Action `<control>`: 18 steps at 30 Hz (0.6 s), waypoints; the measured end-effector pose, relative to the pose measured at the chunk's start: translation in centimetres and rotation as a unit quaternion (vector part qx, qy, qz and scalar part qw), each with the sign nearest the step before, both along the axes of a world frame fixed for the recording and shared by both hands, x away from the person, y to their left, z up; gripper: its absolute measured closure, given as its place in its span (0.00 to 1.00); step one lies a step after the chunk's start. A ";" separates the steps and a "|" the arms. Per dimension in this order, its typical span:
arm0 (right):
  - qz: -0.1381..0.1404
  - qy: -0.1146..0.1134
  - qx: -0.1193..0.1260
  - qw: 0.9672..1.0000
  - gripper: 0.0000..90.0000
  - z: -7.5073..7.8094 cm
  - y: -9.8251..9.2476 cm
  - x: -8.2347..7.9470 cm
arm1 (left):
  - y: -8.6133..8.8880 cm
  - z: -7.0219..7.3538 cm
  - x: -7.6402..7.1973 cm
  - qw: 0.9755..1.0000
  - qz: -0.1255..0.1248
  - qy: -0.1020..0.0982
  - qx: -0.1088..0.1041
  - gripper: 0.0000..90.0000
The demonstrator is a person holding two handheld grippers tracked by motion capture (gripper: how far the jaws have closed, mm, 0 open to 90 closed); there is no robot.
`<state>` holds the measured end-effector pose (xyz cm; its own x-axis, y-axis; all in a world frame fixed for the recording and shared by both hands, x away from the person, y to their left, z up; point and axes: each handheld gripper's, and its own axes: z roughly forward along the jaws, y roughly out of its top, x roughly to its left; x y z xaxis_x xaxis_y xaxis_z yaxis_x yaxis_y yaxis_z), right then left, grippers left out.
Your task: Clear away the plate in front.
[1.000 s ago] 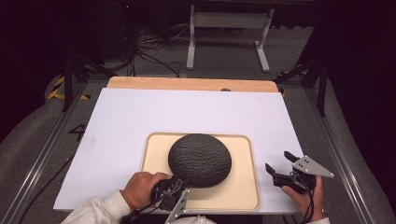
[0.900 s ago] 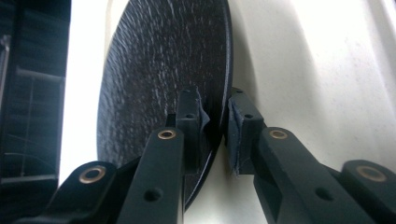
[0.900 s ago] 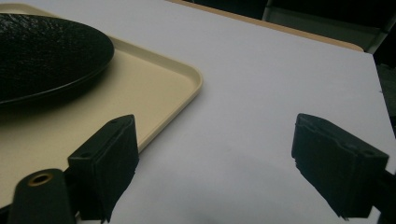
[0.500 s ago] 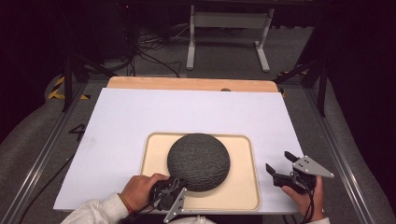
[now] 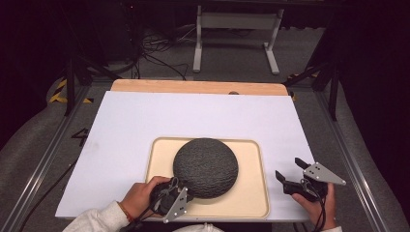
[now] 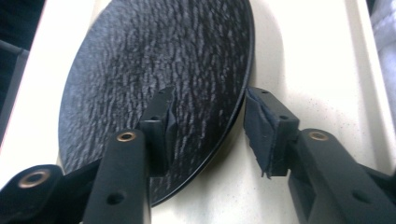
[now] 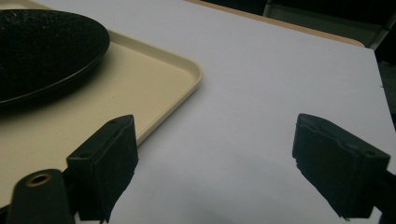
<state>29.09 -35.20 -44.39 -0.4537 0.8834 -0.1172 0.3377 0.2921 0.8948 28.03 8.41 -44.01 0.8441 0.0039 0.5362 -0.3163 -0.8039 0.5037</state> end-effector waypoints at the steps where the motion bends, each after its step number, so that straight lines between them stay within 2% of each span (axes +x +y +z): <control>1: 0.001 -0.001 -0.002 1.000 0.16 0.0 0.0 0.0 | 0.2 0.2 0.0 1.000 0.001 0.009 -0.006 0.60; 4: 0.003 -0.001 -0.004 1.000 0.16 0.0 0.1 0.0 | 0.4 0.3 0.1 0.999 0.007 0.026 -0.024 0.56; 9: 0.005 -0.002 -0.005 1.000 0.16 0.0 0.2 -0.1 | 0.5 0.5 0.4 0.998 0.014 0.042 -0.036 0.49; 11: 0.005 -0.002 -0.006 1.000 0.16 0.0 0.1 0.0 | 0.5 0.6 0.5 0.998 0.020 0.045 -0.038 0.44; 14: 0.005 -0.002 -0.005 1.000 0.16 0.0 0.1 0.0 | 0.8 1.0 0.9 0.997 0.027 0.051 -0.057 0.39; 18: 0.007 -0.001 -0.006 1.000 0.16 0.0 0.2 0.0 | 1.0 1.2 1.2 0.995 0.038 0.057 -0.066 0.30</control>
<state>29.07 -35.03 -44.39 -0.4651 0.8758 -0.1288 0.3320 0.3074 0.8918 29.19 9.41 -42.84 0.8941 0.1348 0.4271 -0.1912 -0.7474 0.6362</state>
